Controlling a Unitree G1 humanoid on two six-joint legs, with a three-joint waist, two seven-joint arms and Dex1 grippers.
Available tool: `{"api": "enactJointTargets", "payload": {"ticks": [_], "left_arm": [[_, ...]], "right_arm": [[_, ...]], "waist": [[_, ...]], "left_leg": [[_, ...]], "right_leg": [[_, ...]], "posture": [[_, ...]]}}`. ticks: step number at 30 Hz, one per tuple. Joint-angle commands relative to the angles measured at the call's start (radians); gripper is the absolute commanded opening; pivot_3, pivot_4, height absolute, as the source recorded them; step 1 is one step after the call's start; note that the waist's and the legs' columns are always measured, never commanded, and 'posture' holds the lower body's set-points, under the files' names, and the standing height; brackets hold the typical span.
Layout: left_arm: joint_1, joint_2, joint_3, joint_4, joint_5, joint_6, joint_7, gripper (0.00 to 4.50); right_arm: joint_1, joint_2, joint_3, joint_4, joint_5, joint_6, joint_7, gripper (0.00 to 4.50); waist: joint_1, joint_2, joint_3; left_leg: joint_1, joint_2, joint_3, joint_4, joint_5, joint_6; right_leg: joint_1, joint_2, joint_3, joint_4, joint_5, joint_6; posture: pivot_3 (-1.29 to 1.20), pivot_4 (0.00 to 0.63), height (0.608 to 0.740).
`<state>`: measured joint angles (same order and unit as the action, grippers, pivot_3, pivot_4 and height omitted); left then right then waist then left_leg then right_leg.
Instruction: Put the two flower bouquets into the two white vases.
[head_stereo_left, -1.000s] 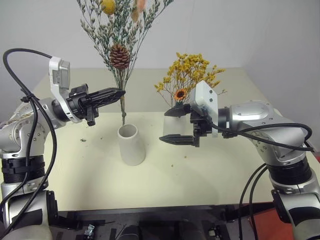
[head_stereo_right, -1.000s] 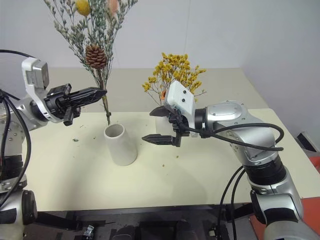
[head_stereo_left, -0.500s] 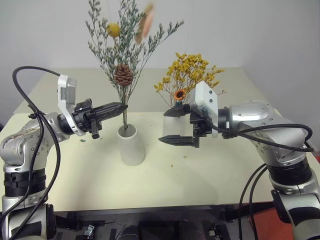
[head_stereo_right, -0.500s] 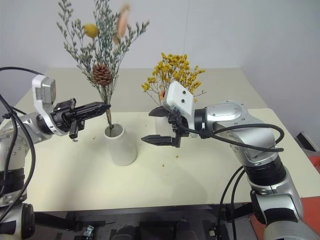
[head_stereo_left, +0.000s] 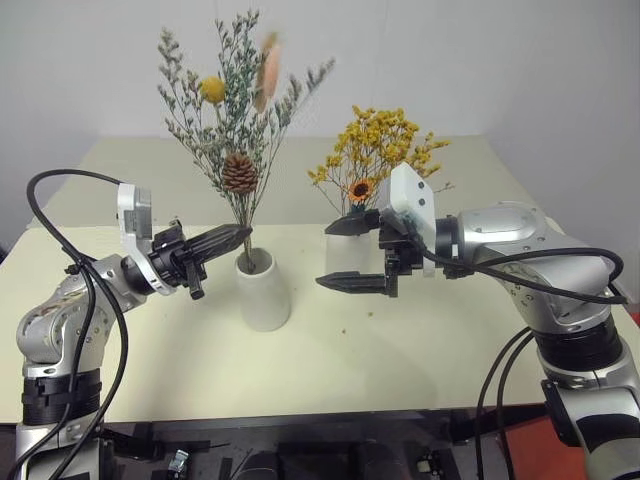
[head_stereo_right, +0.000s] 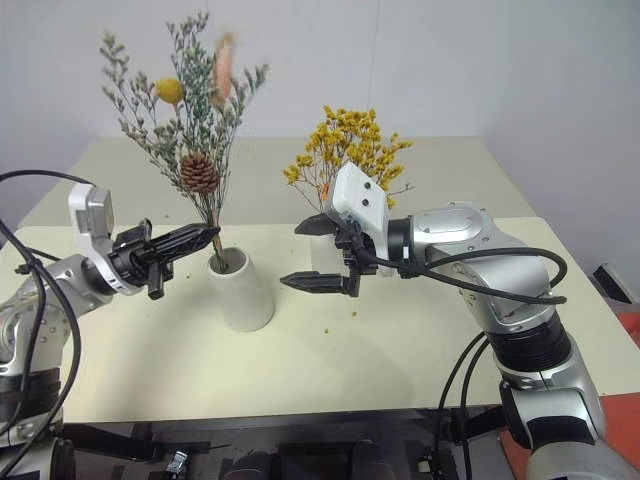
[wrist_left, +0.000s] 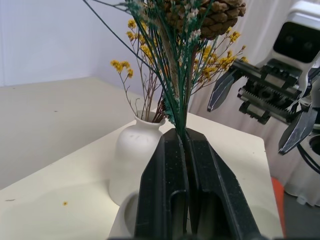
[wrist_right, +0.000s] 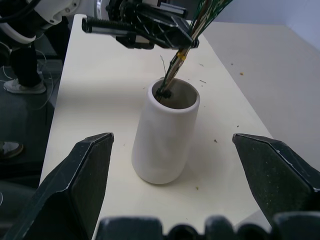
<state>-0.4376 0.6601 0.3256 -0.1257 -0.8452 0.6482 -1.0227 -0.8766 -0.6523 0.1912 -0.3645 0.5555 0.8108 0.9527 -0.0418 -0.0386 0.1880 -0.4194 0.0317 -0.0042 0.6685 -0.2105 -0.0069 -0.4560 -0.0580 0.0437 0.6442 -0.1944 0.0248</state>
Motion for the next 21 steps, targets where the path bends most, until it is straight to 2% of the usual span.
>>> {"api": "enactJointTargets", "payload": {"ticks": [1,6,9,21], "left_arm": [[0.022,-0.005,-0.002,-0.047,0.024,-0.059,0.008,0.05],[0.038,-0.01,-0.007,-0.056,0.025,-0.058,0.028,0.05],[0.058,-0.001,-0.011,-0.066,0.025,-0.055,0.023,0.67],[0.143,0.049,0.064,-0.126,-0.025,-0.044,0.02,4.45]], "right_arm": [[0.003,-0.001,-0.031,-0.037,0.017,0.004,-0.004,4.5],[0.006,-0.001,-0.034,-0.04,0.028,0.006,-0.006,4.5],[0.008,-0.002,-0.035,-0.042,0.034,0.007,-0.008,4.5],[0.015,0.0,-0.035,-0.047,0.041,0.007,-0.011,4.5]], "waist": [[0.0,0.0,0.0],[0.001,0.0,0.0],[-0.001,0.0,0.0],[-0.002,0.0,0.0]], "left_leg": [[0.0,0.0,0.0,0.0,0.0,0.0],[0.0,0.0,0.0,0.0,0.0,0.0],[0.0,0.0,0.0,0.0,0.0,0.0],[0.0,0.0,0.0,0.0,0.0,0.0]], "right_leg": [[0.0,0.0,0.0,0.0,0.0,0.0],[0.0,0.0,0.0,0.0,0.0,0.0],[0.0,0.0,0.0,0.0,0.0,0.0],[0.0,0.0,0.0,0.0,0.0,0.0]], "posture": [[0.0,0.15,0.74],[0.0,0.15,0.74],[0.0,0.15,0.74],[0.0,0.15,0.74]]}}
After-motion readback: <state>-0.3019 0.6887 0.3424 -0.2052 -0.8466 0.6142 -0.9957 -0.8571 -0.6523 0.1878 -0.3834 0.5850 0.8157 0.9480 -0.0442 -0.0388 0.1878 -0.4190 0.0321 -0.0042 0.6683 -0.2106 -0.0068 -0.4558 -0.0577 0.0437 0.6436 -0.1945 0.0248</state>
